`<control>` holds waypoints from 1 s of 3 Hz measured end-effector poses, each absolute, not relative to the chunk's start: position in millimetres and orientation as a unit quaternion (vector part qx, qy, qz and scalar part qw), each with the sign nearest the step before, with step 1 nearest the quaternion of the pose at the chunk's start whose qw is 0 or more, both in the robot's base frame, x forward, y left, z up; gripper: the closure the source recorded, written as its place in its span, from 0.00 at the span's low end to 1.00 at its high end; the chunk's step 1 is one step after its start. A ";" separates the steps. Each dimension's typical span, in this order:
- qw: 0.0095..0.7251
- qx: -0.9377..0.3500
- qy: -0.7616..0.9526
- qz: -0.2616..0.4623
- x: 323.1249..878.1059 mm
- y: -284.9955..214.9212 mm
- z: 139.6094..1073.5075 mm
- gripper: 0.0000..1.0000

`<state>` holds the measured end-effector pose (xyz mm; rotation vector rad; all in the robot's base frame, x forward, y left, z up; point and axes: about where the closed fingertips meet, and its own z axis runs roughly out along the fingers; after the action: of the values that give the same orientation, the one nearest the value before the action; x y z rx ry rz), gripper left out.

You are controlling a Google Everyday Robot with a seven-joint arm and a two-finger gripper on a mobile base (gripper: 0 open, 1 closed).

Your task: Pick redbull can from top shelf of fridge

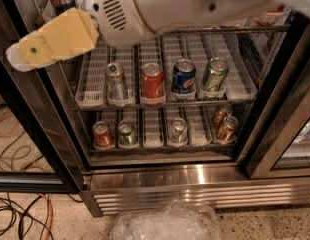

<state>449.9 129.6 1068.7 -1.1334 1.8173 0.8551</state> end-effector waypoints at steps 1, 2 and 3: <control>0.406 -0.359 0.759 0.362 429.1 153.7 1052.4 0.00; 0.426 -0.320 0.763 0.367 438.1 156.3 1060.1 0.00; 0.432 -0.325 0.759 0.364 431.7 159.5 1068.2 0.00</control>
Offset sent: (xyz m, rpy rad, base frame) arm -0.0202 0.0220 -0.0149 0.0718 0.1056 -0.1254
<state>431.7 159.5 1068.2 -0.8103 1.8914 0.9079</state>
